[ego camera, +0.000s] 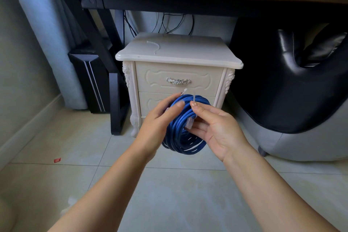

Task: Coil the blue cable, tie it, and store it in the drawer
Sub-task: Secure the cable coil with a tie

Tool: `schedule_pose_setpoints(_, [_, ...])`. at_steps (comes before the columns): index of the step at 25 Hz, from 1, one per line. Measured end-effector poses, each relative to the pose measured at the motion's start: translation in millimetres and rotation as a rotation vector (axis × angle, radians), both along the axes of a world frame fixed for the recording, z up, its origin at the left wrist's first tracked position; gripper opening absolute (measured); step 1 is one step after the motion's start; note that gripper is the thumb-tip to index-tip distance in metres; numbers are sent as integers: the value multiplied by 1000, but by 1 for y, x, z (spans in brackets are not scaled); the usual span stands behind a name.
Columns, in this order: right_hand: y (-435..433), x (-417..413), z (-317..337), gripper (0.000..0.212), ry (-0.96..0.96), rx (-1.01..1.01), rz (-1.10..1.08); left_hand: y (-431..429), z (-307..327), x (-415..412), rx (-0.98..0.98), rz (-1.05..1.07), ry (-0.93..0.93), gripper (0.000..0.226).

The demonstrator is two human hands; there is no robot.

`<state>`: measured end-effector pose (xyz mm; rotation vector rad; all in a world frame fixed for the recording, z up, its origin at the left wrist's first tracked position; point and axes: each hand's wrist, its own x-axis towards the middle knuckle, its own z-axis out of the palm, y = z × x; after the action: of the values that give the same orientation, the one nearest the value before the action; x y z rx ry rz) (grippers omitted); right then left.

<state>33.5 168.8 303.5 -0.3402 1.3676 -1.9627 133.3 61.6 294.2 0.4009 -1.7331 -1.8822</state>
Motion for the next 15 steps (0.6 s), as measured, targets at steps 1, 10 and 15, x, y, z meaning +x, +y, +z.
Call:
schedule_pose_setpoints(1, [-2,3,-1,20,7,4,3,4,0,-4,44,114,3,27])
schedule_pose_setpoints(10, [-11,15,-4,14,-3,-18,-72,7,-7,-16,170,325,113,14])
schedule_pose_setpoints(15, [-14,20,-4,13,-10,-29,-110,5,-6,-15,169,348,133,14])
